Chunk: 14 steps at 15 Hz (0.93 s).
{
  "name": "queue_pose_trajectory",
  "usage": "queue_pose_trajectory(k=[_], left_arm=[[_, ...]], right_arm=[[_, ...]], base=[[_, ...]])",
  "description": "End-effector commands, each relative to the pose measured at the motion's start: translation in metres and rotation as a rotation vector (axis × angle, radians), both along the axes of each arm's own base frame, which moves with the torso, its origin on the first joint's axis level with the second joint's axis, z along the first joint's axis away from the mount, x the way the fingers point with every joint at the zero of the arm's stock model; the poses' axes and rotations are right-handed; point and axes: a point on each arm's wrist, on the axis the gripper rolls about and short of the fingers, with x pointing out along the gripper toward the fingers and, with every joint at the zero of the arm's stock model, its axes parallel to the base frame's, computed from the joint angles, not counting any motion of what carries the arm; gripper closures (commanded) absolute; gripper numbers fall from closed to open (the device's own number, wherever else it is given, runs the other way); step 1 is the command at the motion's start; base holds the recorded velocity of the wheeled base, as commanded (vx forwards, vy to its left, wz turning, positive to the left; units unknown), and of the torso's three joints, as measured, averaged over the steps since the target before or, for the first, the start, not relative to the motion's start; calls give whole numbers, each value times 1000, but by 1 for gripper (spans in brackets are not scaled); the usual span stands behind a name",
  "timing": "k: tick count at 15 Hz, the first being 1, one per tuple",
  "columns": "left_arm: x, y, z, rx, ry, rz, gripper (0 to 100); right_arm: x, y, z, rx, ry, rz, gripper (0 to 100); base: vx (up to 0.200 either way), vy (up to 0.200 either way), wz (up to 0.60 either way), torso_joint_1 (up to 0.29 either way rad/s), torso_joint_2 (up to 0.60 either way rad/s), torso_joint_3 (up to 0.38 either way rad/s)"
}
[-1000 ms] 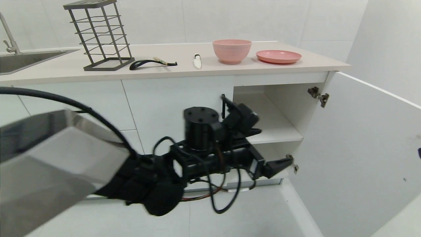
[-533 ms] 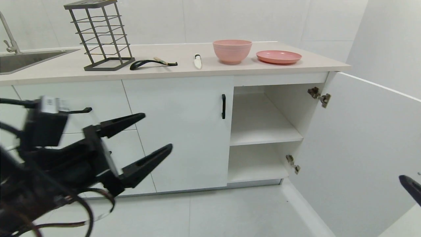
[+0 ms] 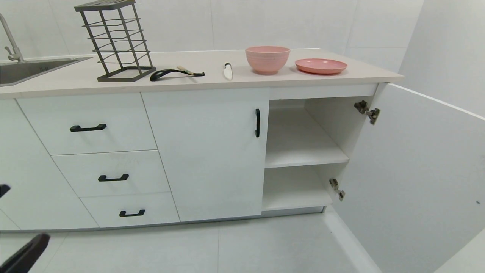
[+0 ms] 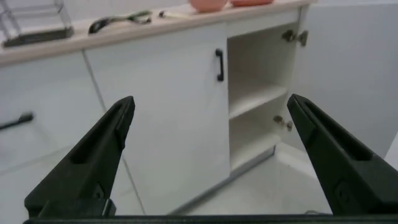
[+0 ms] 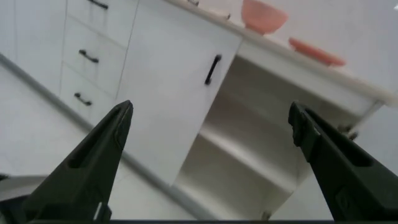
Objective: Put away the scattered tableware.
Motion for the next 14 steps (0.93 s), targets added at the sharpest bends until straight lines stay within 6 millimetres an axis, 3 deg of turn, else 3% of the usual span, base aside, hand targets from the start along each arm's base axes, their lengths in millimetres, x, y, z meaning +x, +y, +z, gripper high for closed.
queue_pose_trajectory(k=[1, 2, 4, 5, 6, 8, 14], left_arm=[[-50, 3, -46, -1, -31, 129, 0], [-53, 3, -65, 3, 4, 136, 0], [-47, 4, -92, 34, 91, 188, 0], [-46, 6, -95, 48, 122, 255, 0], [-46, 9, -96, 51, 131, 432, 0], [-45, 10, -102, -18, 207, 444, 0], [-45, 10, -102, -32, 213, 437, 0]], right_arm=[[-23, -1, -26, 16, -15, -44, 0], [-21, -3, -40, 25, 118, -113, 0], [-20, -4, -43, 80, 183, -200, 0], [-20, -5, -43, 96, 187, -245, 0], [-19, -9, -43, 140, 192, -413, 0], [-18, -13, -44, 217, 203, -579, 0], [-18, -14, -48, 293, 265, -618, 0]], base=[[0, 0, 0, 0, 0, 0], [0, 0, 0, 0, 0, 0], [0, 0, 0, 0, 0, 0], [0, 0, 0, 0, 0, 0], [0, 0, 0, 0, 0, 0], [0, 0, 0, 0, 0, 0], [0, 0, 0, 0, 0, 0]])
